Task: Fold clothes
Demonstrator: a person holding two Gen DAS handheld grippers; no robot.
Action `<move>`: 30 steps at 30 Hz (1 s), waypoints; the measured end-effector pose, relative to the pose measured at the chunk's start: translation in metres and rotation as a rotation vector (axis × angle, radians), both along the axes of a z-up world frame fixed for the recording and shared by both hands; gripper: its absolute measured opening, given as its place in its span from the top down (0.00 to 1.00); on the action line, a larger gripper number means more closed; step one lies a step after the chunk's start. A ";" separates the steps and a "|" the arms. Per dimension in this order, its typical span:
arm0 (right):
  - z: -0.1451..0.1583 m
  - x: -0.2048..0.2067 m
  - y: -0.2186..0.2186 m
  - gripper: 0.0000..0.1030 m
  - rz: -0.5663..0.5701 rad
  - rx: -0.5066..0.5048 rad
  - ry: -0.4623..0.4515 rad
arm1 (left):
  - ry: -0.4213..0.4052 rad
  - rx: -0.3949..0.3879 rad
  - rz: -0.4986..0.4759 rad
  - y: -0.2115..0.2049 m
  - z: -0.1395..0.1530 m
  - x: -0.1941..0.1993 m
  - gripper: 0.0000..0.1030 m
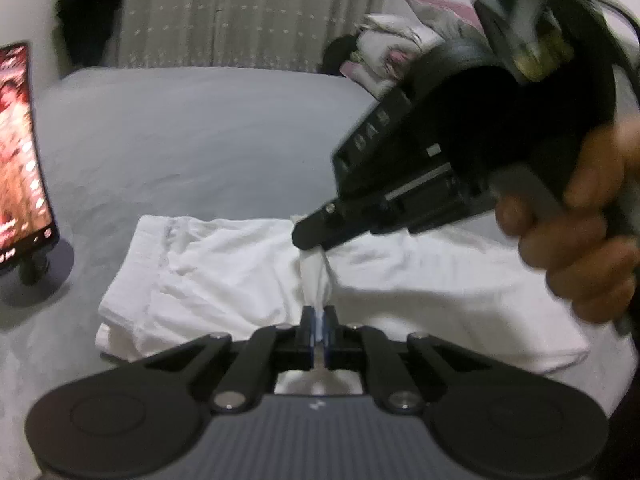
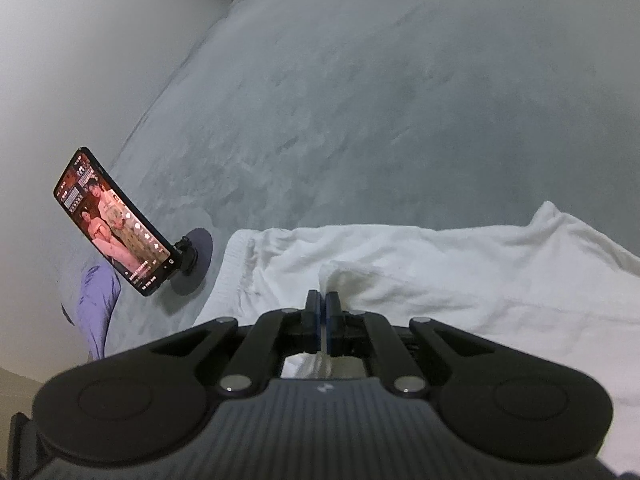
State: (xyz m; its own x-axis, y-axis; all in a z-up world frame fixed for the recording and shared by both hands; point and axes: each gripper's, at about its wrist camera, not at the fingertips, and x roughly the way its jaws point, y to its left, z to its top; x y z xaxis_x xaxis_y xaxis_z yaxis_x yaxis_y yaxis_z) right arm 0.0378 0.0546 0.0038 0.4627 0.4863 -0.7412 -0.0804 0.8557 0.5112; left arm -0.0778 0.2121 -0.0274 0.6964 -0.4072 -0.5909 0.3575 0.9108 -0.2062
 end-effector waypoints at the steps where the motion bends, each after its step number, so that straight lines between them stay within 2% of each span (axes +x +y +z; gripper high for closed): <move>1: 0.001 0.000 0.001 0.98 0.001 0.001 -0.004 | 0.011 -0.026 0.014 0.005 0.002 0.000 0.97; 6: 0.005 0.005 0.012 0.98 0.010 0.004 -0.017 | 0.056 -0.125 0.071 0.029 0.007 0.003 0.97; 10: 0.004 0.010 0.023 0.98 0.017 0.017 -0.022 | 0.054 -0.152 0.110 0.041 0.010 0.003 0.97; 20: -0.007 0.025 0.053 0.98 0.034 0.056 -0.025 | 0.087 -0.157 0.219 0.070 0.006 0.015 0.97; 26: -0.019 0.033 0.068 0.98 0.043 0.075 -0.021 | 0.136 -0.146 0.270 0.080 -0.001 0.022 0.97; 28: -0.026 0.035 0.070 0.96 0.035 0.086 -0.012 | 0.153 -0.149 0.277 0.081 -0.004 0.024 0.96; 30: -0.030 0.036 0.070 0.87 0.020 0.115 -0.004 | 0.144 -0.157 0.284 0.082 -0.002 0.023 0.96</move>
State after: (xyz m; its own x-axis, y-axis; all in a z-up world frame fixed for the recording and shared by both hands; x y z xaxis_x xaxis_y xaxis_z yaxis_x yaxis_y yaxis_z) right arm 0.0741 0.1242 -0.0265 0.4548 0.5770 -0.6784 -0.0987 0.7897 0.6055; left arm -0.0553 0.2946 -0.0295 0.7090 -0.3029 -0.6369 0.0520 0.9231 -0.3811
